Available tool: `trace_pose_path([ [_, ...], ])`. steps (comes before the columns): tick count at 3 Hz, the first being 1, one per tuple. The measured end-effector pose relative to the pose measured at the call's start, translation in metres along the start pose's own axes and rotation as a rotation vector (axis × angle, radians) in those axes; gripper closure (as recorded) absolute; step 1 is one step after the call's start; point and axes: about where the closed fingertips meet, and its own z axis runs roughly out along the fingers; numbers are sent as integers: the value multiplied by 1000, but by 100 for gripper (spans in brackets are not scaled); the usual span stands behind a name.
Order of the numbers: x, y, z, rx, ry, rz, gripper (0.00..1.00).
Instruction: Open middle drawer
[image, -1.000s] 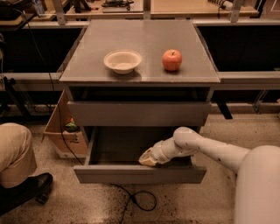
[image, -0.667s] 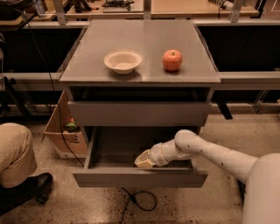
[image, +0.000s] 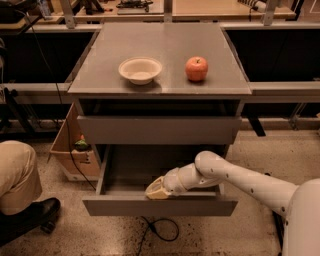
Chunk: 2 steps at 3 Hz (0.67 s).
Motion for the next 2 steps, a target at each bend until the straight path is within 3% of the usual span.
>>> trace_pose_path([
  [1, -2, 15, 5, -29, 56, -33, 100],
  [2, -7, 17, -5, -16, 100, -69, 100],
])
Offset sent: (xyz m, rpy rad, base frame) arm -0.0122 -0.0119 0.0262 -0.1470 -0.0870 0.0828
